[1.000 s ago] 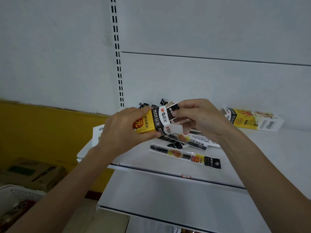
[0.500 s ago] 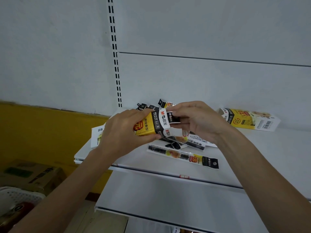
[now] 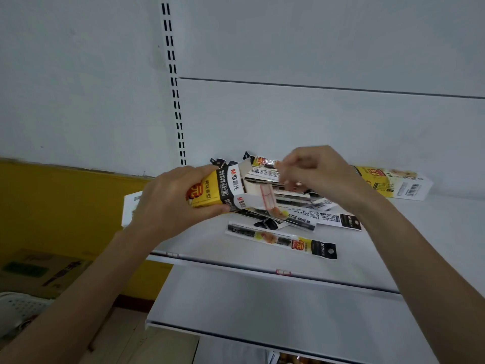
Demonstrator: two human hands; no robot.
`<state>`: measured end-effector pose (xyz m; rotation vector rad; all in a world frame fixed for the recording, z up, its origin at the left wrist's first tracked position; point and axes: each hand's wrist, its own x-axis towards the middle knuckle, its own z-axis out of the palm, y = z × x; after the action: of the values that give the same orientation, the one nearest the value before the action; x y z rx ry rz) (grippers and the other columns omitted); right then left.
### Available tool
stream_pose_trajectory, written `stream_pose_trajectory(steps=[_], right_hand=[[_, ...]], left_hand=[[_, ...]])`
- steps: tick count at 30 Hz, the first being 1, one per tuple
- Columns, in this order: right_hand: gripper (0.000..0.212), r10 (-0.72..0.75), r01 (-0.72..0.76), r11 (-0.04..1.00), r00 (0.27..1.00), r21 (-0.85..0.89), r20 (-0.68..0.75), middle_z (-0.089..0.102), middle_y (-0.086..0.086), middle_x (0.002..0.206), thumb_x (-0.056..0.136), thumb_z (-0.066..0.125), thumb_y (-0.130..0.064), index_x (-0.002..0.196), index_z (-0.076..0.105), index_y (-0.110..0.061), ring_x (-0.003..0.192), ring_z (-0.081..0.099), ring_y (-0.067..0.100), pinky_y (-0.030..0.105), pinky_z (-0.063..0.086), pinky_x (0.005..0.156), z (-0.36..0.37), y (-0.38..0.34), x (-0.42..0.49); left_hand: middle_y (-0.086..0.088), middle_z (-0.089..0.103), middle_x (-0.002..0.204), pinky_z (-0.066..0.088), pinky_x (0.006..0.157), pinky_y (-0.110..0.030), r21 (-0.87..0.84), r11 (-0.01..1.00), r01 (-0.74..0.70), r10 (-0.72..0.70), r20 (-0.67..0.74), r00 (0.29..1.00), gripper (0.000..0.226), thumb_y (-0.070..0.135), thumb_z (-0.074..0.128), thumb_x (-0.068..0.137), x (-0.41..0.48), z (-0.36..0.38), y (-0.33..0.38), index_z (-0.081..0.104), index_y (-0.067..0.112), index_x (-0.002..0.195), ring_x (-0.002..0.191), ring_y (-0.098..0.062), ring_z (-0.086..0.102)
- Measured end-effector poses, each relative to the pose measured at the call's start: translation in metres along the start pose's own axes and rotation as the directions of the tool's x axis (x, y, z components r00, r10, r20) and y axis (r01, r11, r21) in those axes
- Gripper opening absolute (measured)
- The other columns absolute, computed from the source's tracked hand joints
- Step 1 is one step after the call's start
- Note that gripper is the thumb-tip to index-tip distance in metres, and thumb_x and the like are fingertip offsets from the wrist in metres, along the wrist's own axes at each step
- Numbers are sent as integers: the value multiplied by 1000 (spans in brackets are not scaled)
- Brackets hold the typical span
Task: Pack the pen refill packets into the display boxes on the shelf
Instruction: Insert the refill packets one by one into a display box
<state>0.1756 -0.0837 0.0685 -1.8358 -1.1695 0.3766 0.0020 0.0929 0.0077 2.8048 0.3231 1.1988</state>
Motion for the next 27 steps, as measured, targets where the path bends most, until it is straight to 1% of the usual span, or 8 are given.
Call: stream_pose_trajectory(steps=[4,11,16,19,21,22,24,27], right_hand=[[17,170,5,894,922,-447,349,68,-11,78,72,77,-29,85,68,-23,71,62,1,21,49,71,11,35,-10],[16,103,70,893,930,-445,353,57,-14,71,71,78,-19,81,66,-24,65,51,1,16,39,61,14,47,-9],[13,-13,64,947,987,-316,160,67,-5,78,77,72,-30,80,68,-18,73,60,5,15,44,64,6,47,-2],[25,-12,60,955,987,-291,163,65,-7,93,88,61,-31,112,56,-34,92,64,10,21,49,78,4,40,-2],[40,-29,97,941,977,-324,210,64,-19,86,93,53,-17,123,48,-43,86,62,0,17,49,77,4,35,-4],[38,-36,95,945,982,-314,187,66,-23,85,92,51,-11,117,54,-41,80,63,-4,16,49,75,5,34,-4],[33,15,0,985,996,-175,87,71,-8,98,93,44,-7,101,68,-29,78,69,5,31,52,83,4,33,1],[43,159,-166,981,985,105,65,68,14,108,86,34,7,95,70,-16,79,72,23,39,56,82,0,30,6]], left_hand=[[-4,68,97,44,60,-23,40,998,-44,43,23,999,80,77,41,72,-5,-4,-11,57,14,119,79,-18,62],[-7,67,99,54,61,-37,-31,999,-21,18,-87,996,79,75,45,72,-8,-15,-17,58,12,117,81,-20,62],[9,62,96,45,65,-9,-109,993,32,-49,-151,987,76,72,49,72,-8,-25,-17,59,11,117,82,-4,55],[32,53,97,43,69,-6,-170,985,8,-40,-183,982,73,69,52,73,-10,-28,-17,58,11,118,85,0,54],[43,48,104,41,71,-1,-211,977,-17,-28,-208,978,70,66,54,74,-13,-30,-16,56,12,118,89,12,52],[45,46,107,41,72,-1,-226,974,-31,-19,-218,976,68,64,55,75,-15,-31,-16,55,12,118,92,16,50],[44,45,110,43,73,-4,-251,966,-59,-3,-239,971,66,63,55,77,-20,-30,-18,53,11,118,94,16,49],[40,45,110,51,66,-24,-303,952,-46,-34,-253,967,64,65,55,76,-25,-30,-20,48,17,117,94,10,50]])
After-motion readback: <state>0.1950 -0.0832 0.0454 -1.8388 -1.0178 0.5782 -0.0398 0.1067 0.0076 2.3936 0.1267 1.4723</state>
